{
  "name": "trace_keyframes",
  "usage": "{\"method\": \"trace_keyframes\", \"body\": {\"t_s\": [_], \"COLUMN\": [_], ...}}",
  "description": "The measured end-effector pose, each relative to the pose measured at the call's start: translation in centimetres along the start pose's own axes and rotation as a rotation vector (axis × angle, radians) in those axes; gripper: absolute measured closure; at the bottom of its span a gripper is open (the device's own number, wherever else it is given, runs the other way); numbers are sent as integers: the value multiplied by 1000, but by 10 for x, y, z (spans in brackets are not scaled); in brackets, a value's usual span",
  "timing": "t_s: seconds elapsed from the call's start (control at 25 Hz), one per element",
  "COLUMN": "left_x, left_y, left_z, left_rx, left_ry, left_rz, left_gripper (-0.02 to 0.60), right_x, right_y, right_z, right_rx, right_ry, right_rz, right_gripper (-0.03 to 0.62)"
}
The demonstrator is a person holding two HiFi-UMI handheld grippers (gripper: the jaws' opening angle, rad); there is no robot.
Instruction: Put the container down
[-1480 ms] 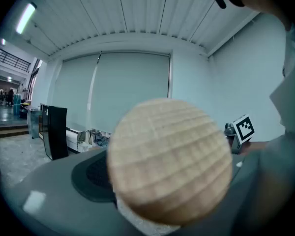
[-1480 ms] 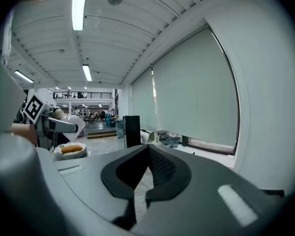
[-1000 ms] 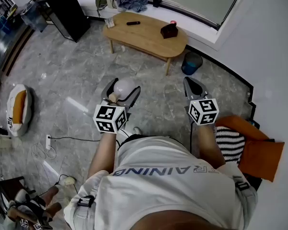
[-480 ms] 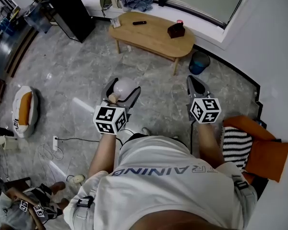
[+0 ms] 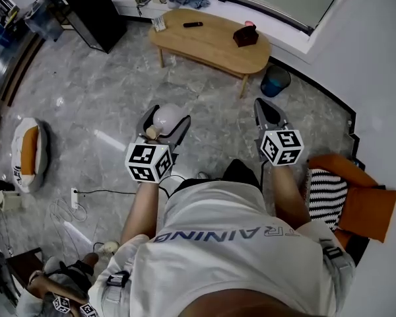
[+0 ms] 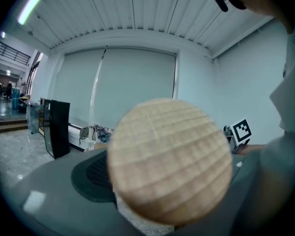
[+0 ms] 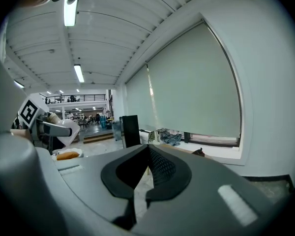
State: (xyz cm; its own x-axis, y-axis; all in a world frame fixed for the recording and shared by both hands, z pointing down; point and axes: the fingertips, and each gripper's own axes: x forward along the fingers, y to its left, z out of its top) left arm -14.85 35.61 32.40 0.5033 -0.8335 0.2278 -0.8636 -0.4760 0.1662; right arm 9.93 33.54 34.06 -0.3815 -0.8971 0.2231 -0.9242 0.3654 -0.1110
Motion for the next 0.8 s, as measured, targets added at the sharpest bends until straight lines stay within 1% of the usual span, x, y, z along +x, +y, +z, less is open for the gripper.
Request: {"method": "trace_keyframes", "body": {"t_s": [0.24,0.48,0.64,0.8], "left_x": [16,48,83,131], "left_y": [18,53,78,96], "left_z": [-5,6,21,39], "left_rx": [-33,-42,-33,-39], "left_ry": [-1,2,6,9], "left_rz": [8,51,69,79], "left_gripper": [176,176,176,176], "right_x": [25,87,134,178], "right_y": [-2,-6,-16,-46], "right_z": [-3,0,12,23], "right_rx": [-24,-23,-16,-3], "right_ry": [38,59,53,66], "right_rz": [13,61,91,95], "right_gripper": [578,578,578,578]}}
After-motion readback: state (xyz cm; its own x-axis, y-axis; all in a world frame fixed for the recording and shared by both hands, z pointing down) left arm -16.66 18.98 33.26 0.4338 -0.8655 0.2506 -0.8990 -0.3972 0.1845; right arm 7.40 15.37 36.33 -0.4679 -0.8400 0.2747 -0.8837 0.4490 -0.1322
